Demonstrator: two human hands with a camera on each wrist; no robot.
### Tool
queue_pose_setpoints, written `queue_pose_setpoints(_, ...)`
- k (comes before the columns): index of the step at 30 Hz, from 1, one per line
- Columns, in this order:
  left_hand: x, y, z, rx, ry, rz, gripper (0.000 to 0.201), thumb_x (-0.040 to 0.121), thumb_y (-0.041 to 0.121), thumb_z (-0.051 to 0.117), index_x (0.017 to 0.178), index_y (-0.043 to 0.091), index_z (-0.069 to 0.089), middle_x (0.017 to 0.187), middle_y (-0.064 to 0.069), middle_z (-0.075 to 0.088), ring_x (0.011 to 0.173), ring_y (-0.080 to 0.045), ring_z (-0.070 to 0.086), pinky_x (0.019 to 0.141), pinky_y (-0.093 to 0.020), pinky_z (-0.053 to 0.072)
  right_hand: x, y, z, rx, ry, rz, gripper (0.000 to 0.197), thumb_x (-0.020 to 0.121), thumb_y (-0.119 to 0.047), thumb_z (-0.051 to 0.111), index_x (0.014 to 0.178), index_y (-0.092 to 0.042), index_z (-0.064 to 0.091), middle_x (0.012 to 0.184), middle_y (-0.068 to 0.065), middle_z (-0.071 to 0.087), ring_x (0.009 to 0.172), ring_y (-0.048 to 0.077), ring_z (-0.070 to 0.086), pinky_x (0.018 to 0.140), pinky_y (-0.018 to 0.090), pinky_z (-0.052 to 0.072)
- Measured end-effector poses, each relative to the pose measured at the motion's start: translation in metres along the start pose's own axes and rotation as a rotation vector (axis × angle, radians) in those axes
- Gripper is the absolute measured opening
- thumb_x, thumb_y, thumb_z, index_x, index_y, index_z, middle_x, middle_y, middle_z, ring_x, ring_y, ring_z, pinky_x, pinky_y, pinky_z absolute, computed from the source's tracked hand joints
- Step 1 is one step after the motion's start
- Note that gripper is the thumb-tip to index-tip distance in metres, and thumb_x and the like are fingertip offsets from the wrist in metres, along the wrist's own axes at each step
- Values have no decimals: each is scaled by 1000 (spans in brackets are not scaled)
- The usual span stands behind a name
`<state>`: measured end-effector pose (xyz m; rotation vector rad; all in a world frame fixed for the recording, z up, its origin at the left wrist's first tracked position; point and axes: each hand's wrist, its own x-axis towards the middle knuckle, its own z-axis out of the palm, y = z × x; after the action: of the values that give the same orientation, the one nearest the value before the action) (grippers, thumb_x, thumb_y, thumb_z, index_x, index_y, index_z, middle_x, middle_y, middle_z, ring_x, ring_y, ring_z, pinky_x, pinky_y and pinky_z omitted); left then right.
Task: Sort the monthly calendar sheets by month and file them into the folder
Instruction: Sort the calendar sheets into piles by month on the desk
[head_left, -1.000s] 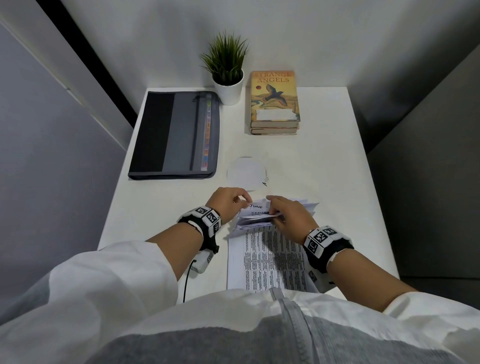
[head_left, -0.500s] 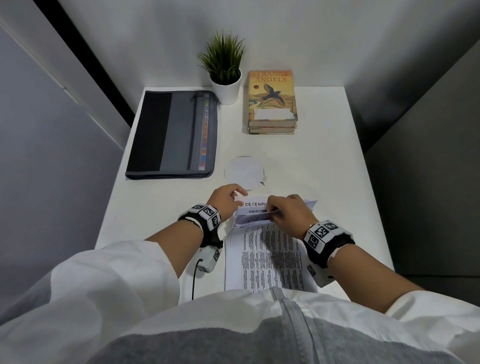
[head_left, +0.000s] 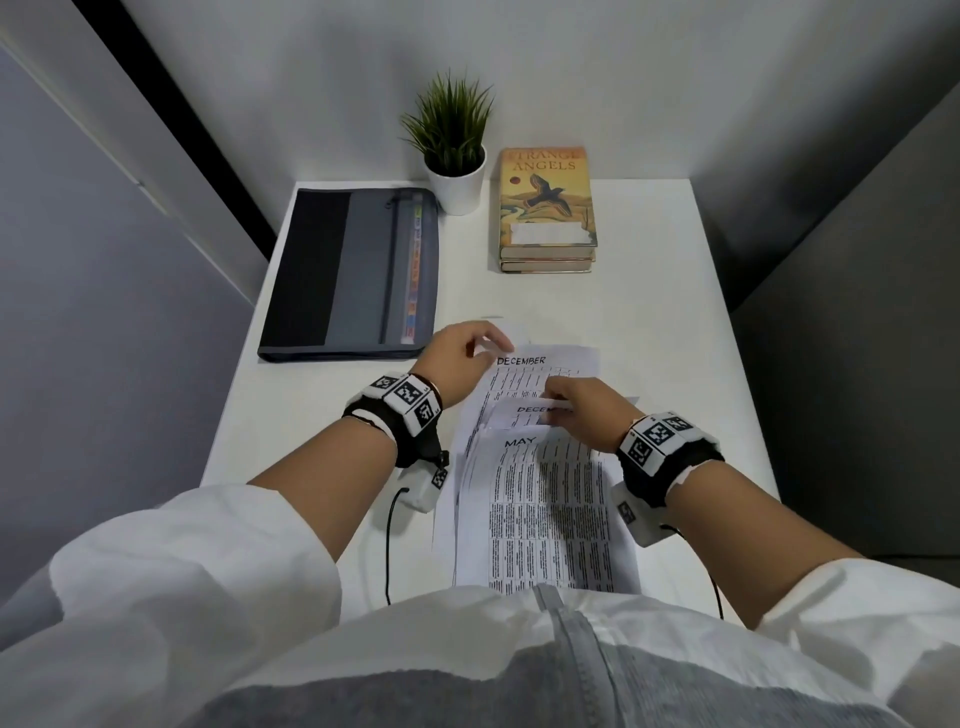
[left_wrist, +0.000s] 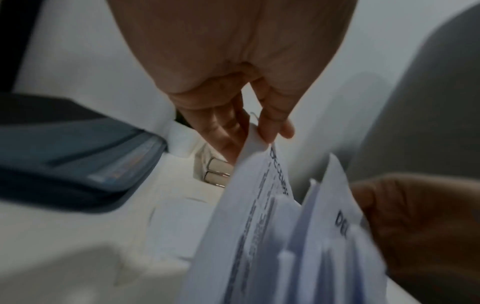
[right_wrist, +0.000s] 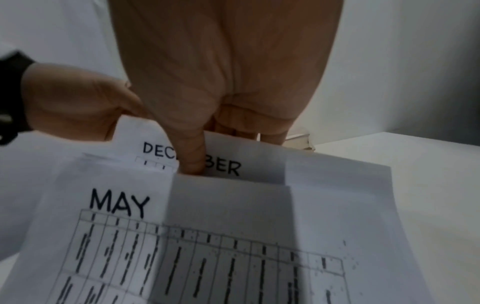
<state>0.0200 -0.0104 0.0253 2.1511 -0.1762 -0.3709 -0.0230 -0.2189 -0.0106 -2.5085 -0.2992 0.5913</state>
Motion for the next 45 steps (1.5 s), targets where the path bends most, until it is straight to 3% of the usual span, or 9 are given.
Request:
queue_pose_setpoints(7,-4,24,-11,249,-268,48,30,88,-1,52,83,16,76,93,0,62,90,-16,57,82,-25,45,-12,-15,-28,2,205,-143,17,80,-17,75,82,-14,57,150,7,32,137,22,26,108,35,28)
queue_pose_setpoints(14,-5,63,-40,230,-345,108,25,86,5,58,75,20,74,83,-2,68,74,-14,60,71,-30,49,-11,-39,-69,114,164,-126,14,81,-12,72,77,-8,59,81,6,66,80,26,61,74,37,48)
queue_pose_setpoints(19,0,83,-62,-141,-174,109,12,93,24,59,89,14,64,83,3,62,73,-6,56,66,-23,45,-12,-62,-114,179,288,-175,23,79,-17,76,69,-16,56,70,-2,62,64,6,53,61,23,41)
queue_pose_setpoints(23,6,89,-63,-317,-18,152,70,79,74,48,106,10,59,101,-7,65,96,-25,61,91,-52,48,-8,-76,-155,166,499,-151,24,80,-20,76,74,-16,53,73,-3,60,66,11,51,57,25,39)
queue_pose_setpoints(27,16,84,-46,-193,228,247,43,85,58,59,112,25,55,103,8,69,92,-10,68,81,-46,58,0,-87,-182,237,674,-183,26,80,-19,75,79,-21,49,74,-13,59,66,2,54,53,10,37)
queue_pose_setpoints(33,39,82,-45,-349,438,183,33,92,43,53,123,34,47,122,23,57,113,5,55,101,-35,46,5,-54,-181,326,1162,-103,59,70,-42,79,115,-37,41,115,-19,49,112,6,49,103,35,37)
queue_pose_setpoints(36,49,76,-50,-463,396,131,55,89,45,56,137,23,43,142,7,50,131,-12,47,110,-44,38,14,-18,-167,748,945,84,79,70,-29,84,133,-17,39,132,-1,50,123,12,48,109,35,36)
queue_pose_setpoints(39,53,77,-38,-502,319,134,32,94,30,54,119,47,46,119,23,62,113,4,58,99,-35,44,29,-1,-146,1144,631,89,43,80,-7,73,121,-4,60,112,6,70,110,24,64,99,39,48)
queue_pose_setpoints(45,62,70,-17,-477,387,139,62,95,38,49,148,18,24,142,-5,49,131,-16,47,111,-45,38,44,10,-137,1165,747,-29,27,81,-14,69,107,-20,70,108,2,72,101,20,68,80,25,54)
